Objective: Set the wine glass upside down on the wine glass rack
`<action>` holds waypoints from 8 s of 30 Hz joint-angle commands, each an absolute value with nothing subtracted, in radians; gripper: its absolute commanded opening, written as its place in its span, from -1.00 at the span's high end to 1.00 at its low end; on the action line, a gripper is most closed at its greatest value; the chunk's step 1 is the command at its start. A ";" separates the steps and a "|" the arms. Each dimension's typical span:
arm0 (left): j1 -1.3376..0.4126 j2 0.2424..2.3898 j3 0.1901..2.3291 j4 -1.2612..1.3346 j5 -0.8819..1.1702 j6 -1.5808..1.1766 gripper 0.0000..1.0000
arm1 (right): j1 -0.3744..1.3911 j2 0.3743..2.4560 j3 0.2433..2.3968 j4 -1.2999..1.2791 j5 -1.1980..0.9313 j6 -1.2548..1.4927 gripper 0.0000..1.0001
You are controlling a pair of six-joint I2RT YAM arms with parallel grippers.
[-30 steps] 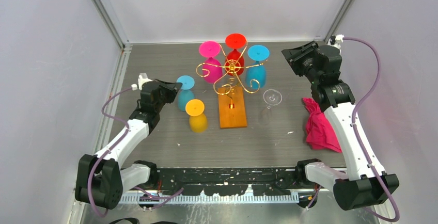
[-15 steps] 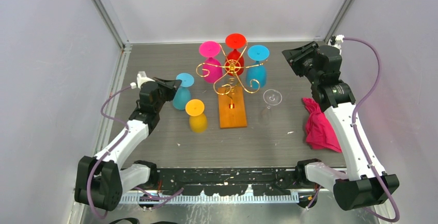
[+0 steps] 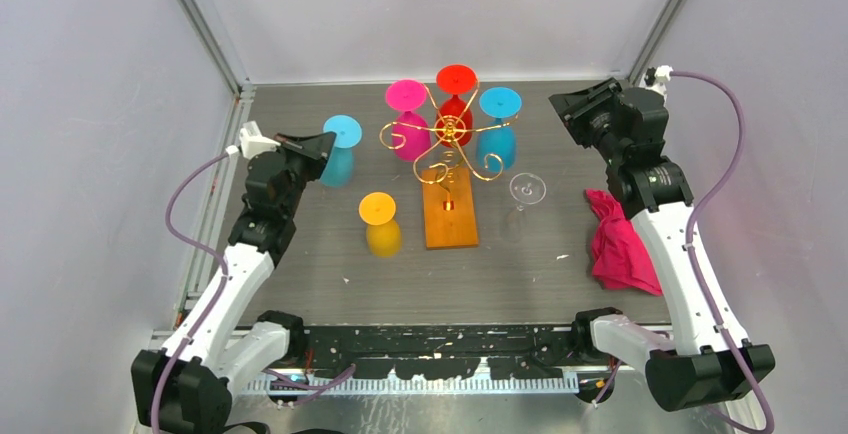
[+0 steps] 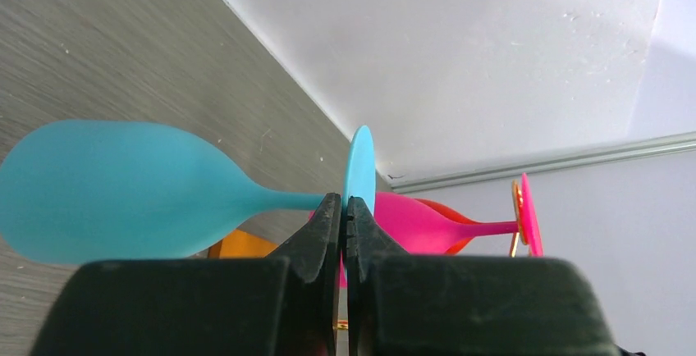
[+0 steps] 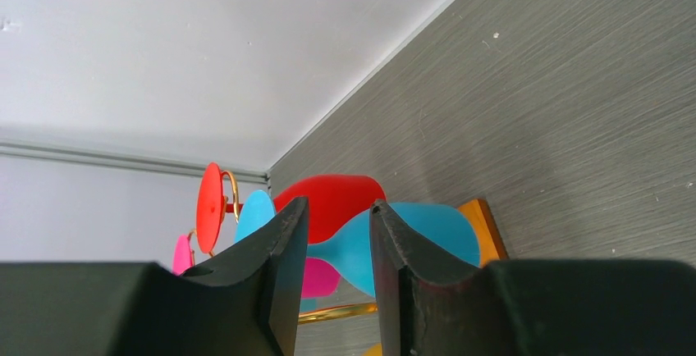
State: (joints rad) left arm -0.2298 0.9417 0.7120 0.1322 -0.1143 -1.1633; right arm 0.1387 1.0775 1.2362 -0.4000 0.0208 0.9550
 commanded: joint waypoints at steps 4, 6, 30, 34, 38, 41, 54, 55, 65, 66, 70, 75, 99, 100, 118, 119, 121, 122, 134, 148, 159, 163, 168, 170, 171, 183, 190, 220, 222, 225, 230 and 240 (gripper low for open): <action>-0.233 0.876 0.786 0.087 -0.150 -1.112 0.99 | 0.131 1.045 1.273 -0.392 0.014 0.942 0.21; -0.233 0.861 0.800 0.073 -0.153 -1.111 0.99 | 0.131 1.042 1.272 -0.392 0.014 0.942 0.20; -0.233 0.716 0.988 -0.274 -0.031 -1.119 0.99 | 0.115 0.989 1.246 -0.420 0.014 0.934 0.20; -0.233 0.689 1.015 -0.320 -0.005 -1.121 0.99 | 0.115 0.979 1.243 -0.427 0.013 0.937 0.20; -0.233 0.665 1.037 -0.361 0.041 -1.127 0.99 | 0.114 0.967 1.240 -0.434 0.013 0.936 0.20; -0.233 0.649 1.038 -0.378 0.070 -1.148 0.99 | 0.114 0.959 1.235 -0.441 0.014 0.935 0.20; -0.233 0.635 1.039 -0.404 0.233 -1.188 0.99 | 0.110 0.923 1.212 -0.463 0.032 0.930 0.20; -0.233 0.639 1.041 -0.400 0.245 -1.191 0.99 | 0.107 0.921 1.209 -0.463 0.033 0.931 0.20; -0.233 0.646 1.036 -0.359 0.305 -1.235 0.99 | 0.100 0.909 1.192 -0.459 0.040 0.933 0.20; -0.233 0.646 1.038 -0.358 0.309 -1.236 0.99 | 0.099 0.909 1.191 -0.459 0.040 0.933 0.20; -0.233 0.644 1.036 -0.349 0.324 -1.251 0.99 | 0.100 0.908 1.187 -0.456 0.041 0.934 0.20; -0.233 0.647 1.026 -0.327 0.348 -1.277 0.99 | 0.098 0.908 1.187 -0.453 0.045 0.935 0.20; -0.298 0.792 1.027 -0.164 0.412 -1.309 0.99 | 0.073 0.940 1.227 -0.453 0.044 0.918 0.20; -0.305 0.800 1.029 -0.158 0.410 -1.307 0.99 | 0.071 0.940 1.227 -0.452 0.044 0.918 0.20; -0.422 0.947 1.069 -0.049 0.380 -1.297 0.99 | 0.046 0.952 1.232 -0.441 0.040 0.917 0.20; -0.424 0.955 1.071 -0.046 0.379 -1.297 0.99 | 0.045 0.953 1.233 -0.440 0.038 0.917 0.20; -0.427 0.969 1.076 -0.028 0.376 -1.300 0.99 | 0.042 0.955 1.239 -0.442 0.038 0.917 0.20; -0.428 0.977 1.079 -0.022 0.374 -1.303 0.99 | 0.040 0.957 1.241 -0.442 0.037 0.915 0.20; -0.431 1.052 1.101 0.050 0.362 -1.312 0.99 | 0.021 0.974 1.261 -0.440 0.024 0.907 0.20; -0.427 1.063 1.106 0.029 0.292 -1.276 0.99 | 0.014 0.996 1.276 -0.433 0.013 0.904 0.20; -0.375 1.032 1.074 0.008 0.244 -1.282 0.99 | 0.014 1.004 1.275 -0.427 0.014 0.903 0.20; -0.351 1.014 1.063 0.002 0.244 -1.284 0.99 | 0.014 1.005 1.275 -0.426 0.013 0.903 0.20; -0.344 0.991 1.045 0.003 0.240 -1.288 0.99 | 0.013 1.005 1.275 -0.426 0.014 0.902 0.20; -0.344 0.980 1.038 -0.025 0.239 -1.288 0.99 | 0.013 1.004 1.275 -0.427 -0.017 0.903 0.20; -0.344 0.974 1.031 -0.029 0.238 -1.288 0.99 | 0.013 1.004 1.272 -0.427 -0.021 0.903 0.20; -0.344 0.897 0.977 -0.058 0.246 -1.306 0.99 | 0.014 0.986 1.247 -0.421 -0.029 0.916 0.20; -0.346 0.901 0.962 -0.053 0.297 -1.320 0.99 | 0.013 0.975 1.237 -0.419 -0.029 0.924 0.20; -0.357 0.873 1.001 -0.200 0.325 -1.246 0.03 | 0.014 0.963 1.239 -0.429 -0.017 0.925 0.20; -0.357 0.841 1.000 -0.236 0.296 -1.230 0.00 | 0.013 0.963 1.240 -0.432 -0.017 0.924 0.20; -0.357 0.799 0.998 -0.287 0.253 -1.209 -0.09 | 0.014 0.964 1.242 -0.431 -0.018 0.922 0.20; -0.357 0.737 1.012 -0.390 0.171 -1.160 -0.17 | 0.014 0.959 1.243 -0.435 -0.021 0.921 0.20; -0.357 0.568 0.879 -0.562 0.089 -1.157 -0.26 | 0.013 0.938 1.229 -0.448 -0.017 0.915 0.20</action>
State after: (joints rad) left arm -0.3534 0.6300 0.9478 -0.4854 0.1280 -1.1675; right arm 0.0174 0.9649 1.2297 -0.4728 -0.0231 0.9215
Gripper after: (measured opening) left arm 0.630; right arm 0.401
